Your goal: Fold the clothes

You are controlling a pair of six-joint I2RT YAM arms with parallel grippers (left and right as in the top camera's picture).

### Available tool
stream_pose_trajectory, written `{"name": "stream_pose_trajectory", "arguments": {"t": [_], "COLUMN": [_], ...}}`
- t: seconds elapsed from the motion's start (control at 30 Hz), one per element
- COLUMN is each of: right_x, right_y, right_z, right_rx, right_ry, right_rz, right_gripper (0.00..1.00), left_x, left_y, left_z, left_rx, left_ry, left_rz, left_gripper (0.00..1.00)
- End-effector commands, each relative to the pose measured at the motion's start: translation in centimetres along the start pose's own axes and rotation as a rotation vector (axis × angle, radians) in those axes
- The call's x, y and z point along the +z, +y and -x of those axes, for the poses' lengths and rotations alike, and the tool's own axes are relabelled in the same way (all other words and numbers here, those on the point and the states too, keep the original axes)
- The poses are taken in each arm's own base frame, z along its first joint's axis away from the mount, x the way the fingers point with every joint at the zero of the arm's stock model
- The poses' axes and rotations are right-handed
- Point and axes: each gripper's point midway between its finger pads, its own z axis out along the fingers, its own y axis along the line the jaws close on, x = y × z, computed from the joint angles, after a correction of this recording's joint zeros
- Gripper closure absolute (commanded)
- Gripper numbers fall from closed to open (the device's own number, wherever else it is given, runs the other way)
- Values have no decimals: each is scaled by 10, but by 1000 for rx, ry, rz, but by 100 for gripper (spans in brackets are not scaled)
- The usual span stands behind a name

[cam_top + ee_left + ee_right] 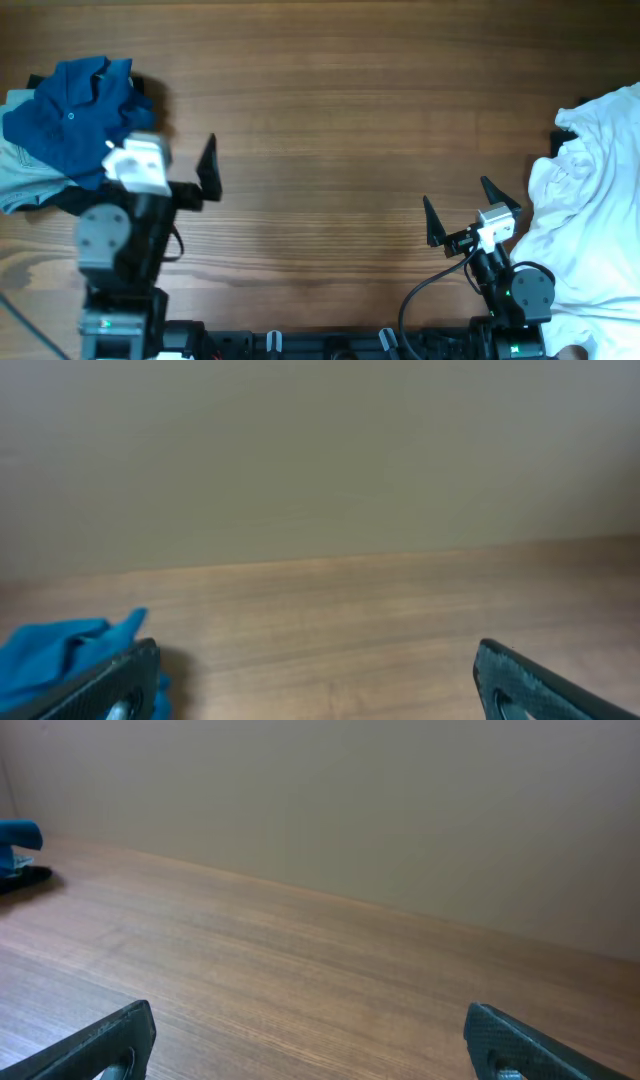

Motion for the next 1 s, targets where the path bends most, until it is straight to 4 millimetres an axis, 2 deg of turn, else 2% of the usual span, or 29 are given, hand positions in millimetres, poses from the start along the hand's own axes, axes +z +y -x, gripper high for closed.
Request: {"name": "stream_pose_trajectory", "arguments": {"t": [0.0, 0.13, 0.4, 0.57, 0.63, 0.77, 0.97], "right_x": [-1, -1, -1, -1, -1, -1, -1], "right_y": [1, 1, 1, 1, 1, 1, 1], "right_z": [2, 3, 3, 3, 3, 3, 3], "right_rx": [4, 4, 4, 3, 4, 4, 4], "right_ry": [-12, -12, -12, -12, -12, -12, -12], "right_rz": [7, 7, 7, 7, 7, 7, 7], "right_gripper": [0, 0, 0, 0, 0, 0, 0], "left_x": [-7, -17, -40, -30, -25, -23, -23], "left_y": [-8, -8, -4, -1, 0, 0, 0], "left_z": [-38, -60, -68, -99, -118, -139, -142], "left_rx": [-9, -5, 8, 5, -1, -8, -9], "left_ry": [-36, -73, -214, -203, -146, -61, -47], "left_rz": [-36, -31, -3, 9, 10, 11, 11], "left_gripper": [0, 0, 0, 0, 0, 0, 0]}}
